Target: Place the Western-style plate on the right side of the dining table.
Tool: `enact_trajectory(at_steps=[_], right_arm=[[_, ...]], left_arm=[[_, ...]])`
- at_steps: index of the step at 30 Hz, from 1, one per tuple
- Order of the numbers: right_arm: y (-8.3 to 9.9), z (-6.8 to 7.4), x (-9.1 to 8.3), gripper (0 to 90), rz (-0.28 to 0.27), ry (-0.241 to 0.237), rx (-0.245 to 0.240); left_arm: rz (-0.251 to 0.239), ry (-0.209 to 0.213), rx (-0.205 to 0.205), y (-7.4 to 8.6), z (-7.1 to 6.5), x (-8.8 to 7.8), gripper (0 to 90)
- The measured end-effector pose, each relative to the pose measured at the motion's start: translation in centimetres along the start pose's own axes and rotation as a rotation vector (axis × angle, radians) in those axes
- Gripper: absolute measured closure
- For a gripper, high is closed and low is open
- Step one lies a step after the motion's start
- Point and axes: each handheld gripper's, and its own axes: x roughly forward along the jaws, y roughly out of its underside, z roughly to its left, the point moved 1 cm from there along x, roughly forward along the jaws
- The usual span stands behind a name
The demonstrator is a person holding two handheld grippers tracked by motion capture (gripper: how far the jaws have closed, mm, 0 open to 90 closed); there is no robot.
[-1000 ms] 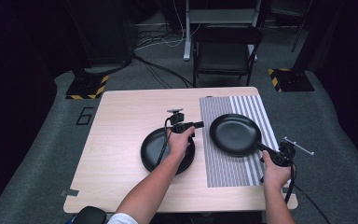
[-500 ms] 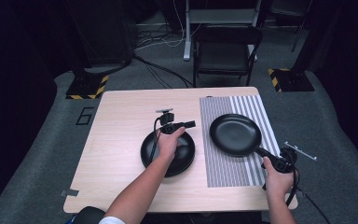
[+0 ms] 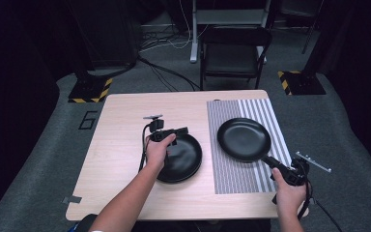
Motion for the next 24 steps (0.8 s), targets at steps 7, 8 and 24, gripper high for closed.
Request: enact_trajectory(at_steps=[7,8,24], right_arm=[[0.7,0.1,-0.2,57.6,0.014,-0.007,-0.029],[0.7,0.1,-0.2,57.6,0.014,-0.007,-0.029],[2.1,0.4,0.2,34.3,0.063,-0.05,-0.112]], left_arm=[[0.012,0.0,0.024,0.3,1.4,-3.2,60.6],[0.012,0.0,0.024,0.3,1.4,-3.2,59.2],[0.017,-0.032,0.077,2.7,4.0,-7.4,36.0]])
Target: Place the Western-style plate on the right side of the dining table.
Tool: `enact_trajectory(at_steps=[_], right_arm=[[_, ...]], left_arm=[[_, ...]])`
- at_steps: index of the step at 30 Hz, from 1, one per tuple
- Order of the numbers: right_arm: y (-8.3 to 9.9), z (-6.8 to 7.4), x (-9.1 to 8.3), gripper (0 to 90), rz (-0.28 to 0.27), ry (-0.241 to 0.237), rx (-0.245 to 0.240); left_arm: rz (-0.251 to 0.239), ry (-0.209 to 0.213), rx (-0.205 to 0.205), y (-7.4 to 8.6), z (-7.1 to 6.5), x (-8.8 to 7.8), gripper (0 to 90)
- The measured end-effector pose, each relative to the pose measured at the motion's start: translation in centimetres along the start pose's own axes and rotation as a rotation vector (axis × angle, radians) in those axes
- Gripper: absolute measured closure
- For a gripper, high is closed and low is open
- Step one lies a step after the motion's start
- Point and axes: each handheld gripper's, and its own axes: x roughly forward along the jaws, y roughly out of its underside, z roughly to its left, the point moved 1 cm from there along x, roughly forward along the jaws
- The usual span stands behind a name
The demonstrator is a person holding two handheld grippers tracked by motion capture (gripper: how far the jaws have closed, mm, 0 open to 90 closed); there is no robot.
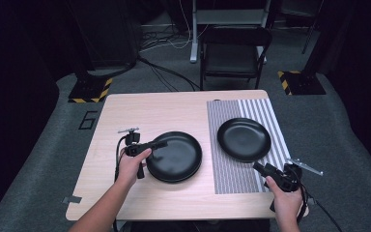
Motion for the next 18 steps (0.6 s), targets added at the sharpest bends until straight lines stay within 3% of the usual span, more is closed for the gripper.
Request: enact_trajectory(at_steps=[6,15,18], right_arm=[[0.5,0.2,-0.1,34.1,0.014,0.003,-0.018],[1.7,-1.0,0.1,35.1,0.039,0.024,-0.025],[1.8,-1.5,0.0,35.1,0.027,0.028,-0.011]], left_arm=[[0.014,-0.027,0.017,0.9,1.0,-1.3,36.1],[-0.019,-0.049,0.001,2.0,3.0,-3.1,35.9],[-0.038,-0.082,-0.004,2.0,4.0,-3.9,35.8]])
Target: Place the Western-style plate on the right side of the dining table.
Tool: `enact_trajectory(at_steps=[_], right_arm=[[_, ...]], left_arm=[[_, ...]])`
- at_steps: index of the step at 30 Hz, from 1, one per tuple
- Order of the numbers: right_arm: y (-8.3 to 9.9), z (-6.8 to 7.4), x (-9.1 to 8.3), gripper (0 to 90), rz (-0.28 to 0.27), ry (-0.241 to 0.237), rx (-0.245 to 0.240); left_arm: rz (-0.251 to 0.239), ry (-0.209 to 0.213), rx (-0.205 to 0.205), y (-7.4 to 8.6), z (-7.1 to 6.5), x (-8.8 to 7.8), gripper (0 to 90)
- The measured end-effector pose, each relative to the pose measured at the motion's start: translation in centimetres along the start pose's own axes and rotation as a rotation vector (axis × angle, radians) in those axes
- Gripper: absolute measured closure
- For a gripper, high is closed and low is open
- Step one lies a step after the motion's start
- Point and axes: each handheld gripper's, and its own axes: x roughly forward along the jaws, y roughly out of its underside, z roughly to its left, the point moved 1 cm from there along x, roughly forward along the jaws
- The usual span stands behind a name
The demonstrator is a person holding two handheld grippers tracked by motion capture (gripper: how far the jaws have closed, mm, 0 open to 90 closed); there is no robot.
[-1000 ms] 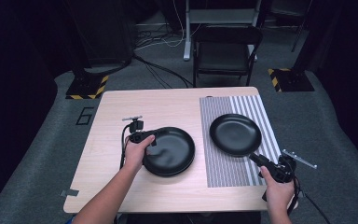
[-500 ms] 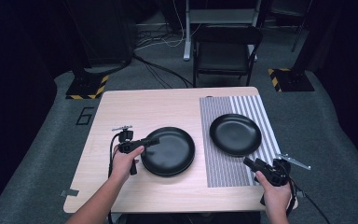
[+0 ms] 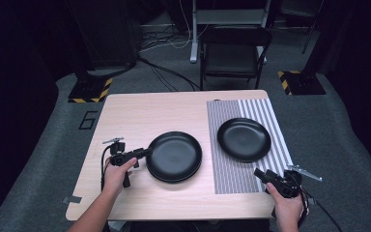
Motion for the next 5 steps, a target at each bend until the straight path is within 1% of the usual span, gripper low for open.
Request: enact_trajectory(at_steps=[1,2,3,5], right_arm=[[0.0,-0.3,-0.1,35.1,0.0,0.005,-0.006],[0.0,-0.4,-0.1,35.1,-0.002,0.009,0.002],[0.0,-0.6,-0.2,35.1,-0.006,0.015,0.003],[-0.1,-1.0,-0.4,35.0,-0.014,0.028,0.002]], left_arm=[[-0.011,-0.01,0.006,-0.1,0.3,-0.3,35.7],[-0.017,-0.023,0.012,-0.2,0.6,-0.6,35.7],[-0.025,-0.031,0.009,-0.3,1.0,-0.9,35.7],[-0.04,-0.037,-0.013,-0.5,1.8,-1.3,35.4]])
